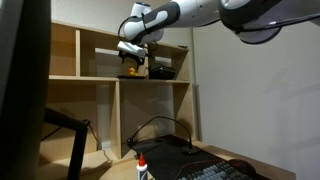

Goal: Move the rubber duck to the top of the shelf

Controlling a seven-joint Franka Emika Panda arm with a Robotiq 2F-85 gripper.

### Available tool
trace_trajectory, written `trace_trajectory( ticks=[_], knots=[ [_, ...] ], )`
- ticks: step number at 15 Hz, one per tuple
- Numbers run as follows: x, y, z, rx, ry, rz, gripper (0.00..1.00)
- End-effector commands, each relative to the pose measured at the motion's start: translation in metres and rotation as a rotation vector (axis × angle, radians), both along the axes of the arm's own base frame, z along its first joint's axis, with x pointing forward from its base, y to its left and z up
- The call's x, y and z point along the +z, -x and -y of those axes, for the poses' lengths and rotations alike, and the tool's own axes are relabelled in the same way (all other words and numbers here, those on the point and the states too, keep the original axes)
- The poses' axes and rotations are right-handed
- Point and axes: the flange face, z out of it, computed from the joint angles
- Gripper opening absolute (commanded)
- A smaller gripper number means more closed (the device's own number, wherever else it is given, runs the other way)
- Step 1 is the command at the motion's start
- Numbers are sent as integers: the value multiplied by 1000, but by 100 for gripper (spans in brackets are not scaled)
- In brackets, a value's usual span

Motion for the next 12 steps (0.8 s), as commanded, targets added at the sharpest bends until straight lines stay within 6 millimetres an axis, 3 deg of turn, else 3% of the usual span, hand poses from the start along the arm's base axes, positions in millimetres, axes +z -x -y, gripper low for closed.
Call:
trace_trajectory(
  ticks=[1, 12],
  knots=[
    [-20, -15, 5, -47, 61, 51, 100],
    [-61, -40, 7, -65, 208, 204, 100]
  ],
)
